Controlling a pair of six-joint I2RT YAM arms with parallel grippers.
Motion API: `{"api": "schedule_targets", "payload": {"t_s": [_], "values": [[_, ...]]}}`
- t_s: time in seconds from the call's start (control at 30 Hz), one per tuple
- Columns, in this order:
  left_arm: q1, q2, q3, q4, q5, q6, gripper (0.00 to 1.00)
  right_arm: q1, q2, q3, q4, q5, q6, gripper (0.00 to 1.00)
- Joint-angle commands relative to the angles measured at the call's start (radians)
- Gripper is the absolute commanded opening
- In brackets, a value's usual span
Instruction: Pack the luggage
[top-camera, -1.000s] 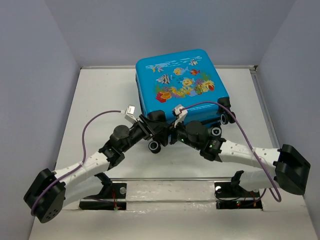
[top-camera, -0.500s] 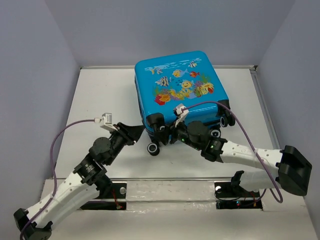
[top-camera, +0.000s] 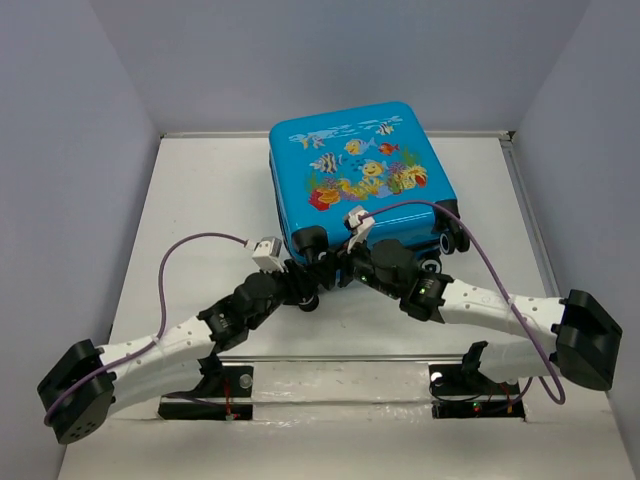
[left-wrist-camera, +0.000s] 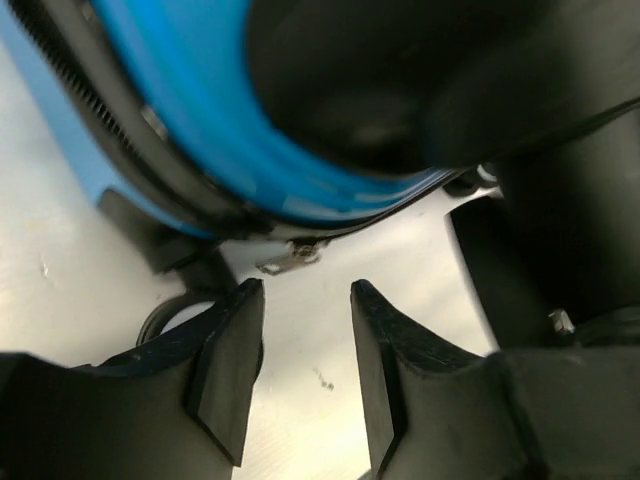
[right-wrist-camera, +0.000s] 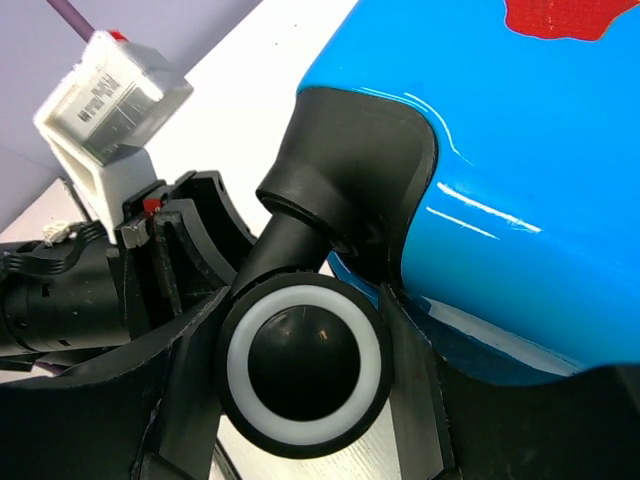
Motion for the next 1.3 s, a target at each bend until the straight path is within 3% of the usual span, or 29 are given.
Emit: {"api": "schedule_targets", "payload": {"t_s": [0.0, 0.13, 0.27, 0.5, 0.53, 0.6, 0.8, 1.07, 1.13, 1.27], "values": [[-0.019, 0.035, 0.046, 0.189, -0.088, 0.054, 0.53, -0.017, -0.003, 0.074, 0.1, 0.058, -0.028, 0.07], [-0.03, 0.084, 0.051, 0.232, -0.167, 0.052, 0.53, -0.017, -0.003, 0.074, 0.099, 0.046, -0.025, 0.07], [-0.044, 0.128, 0.071, 0.258, -0.27, 0.052, 0.45, -0.017, -0.006, 0.073, 0.099, 0.034, -0.019, 0.07], [-0.117, 0.127, 0.074, 0.271, -0.508, 0.014, 0.23, -0.017, -0.007, 0.05, 0.119, 0.012, -0.002, 0.07], [-0.119, 0.116, 0.075, 0.257, -0.528, -0.001, 0.14, -0.017, -0.007, 0.041, 0.123, 0.011, 0.004, 0.07], [-0.119, 0.102, 0.086, 0.205, -0.569, -0.008, 0.06, -0.017, -0.014, 0.031, 0.123, 0.017, 0.009, 0.07], [-0.119, 0.033, 0.089, -0.022, -0.65, -0.03, 0.06, -0.017, -0.072, -0.001, 0.076, 0.097, -0.001, 0.07], [-0.07, -0.162, 0.06, -0.369, -0.727, -0.119, 0.06, -0.017, -0.216, -0.013, -0.194, 0.206, -0.06, 0.07], [-0.021, -0.186, 0.054, -0.339, -0.709, -0.071, 0.06, -0.017, -0.257, -0.022, -0.252, 0.2, -0.064, 0.07], [0.206, -0.111, 0.074, -0.101, -0.556, 0.103, 0.06, -0.017, -0.293, -0.05, -0.297, 0.158, -0.044, 0.07]]}}
